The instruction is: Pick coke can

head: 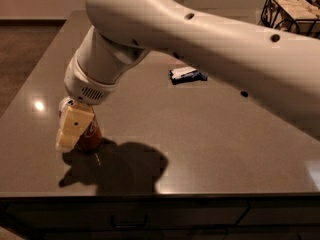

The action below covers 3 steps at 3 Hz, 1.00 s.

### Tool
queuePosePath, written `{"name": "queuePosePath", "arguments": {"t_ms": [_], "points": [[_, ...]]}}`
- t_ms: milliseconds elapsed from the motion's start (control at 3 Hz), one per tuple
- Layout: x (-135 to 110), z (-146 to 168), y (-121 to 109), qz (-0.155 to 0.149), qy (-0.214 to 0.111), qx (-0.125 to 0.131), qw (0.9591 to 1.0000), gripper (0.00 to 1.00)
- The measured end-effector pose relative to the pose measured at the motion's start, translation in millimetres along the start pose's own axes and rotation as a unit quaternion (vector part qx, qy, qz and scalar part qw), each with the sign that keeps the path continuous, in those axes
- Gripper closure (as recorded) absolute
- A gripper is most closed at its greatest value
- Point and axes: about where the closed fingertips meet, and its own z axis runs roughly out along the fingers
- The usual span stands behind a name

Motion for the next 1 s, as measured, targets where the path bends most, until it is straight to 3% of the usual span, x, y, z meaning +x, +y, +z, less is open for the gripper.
{"name": "queuePosePath", "arguments": {"t_ms": [1000], "points": [[0.1,-34.0,-16.5,-0.004,-0.021,-0.012,0.9997,0.82]]}}
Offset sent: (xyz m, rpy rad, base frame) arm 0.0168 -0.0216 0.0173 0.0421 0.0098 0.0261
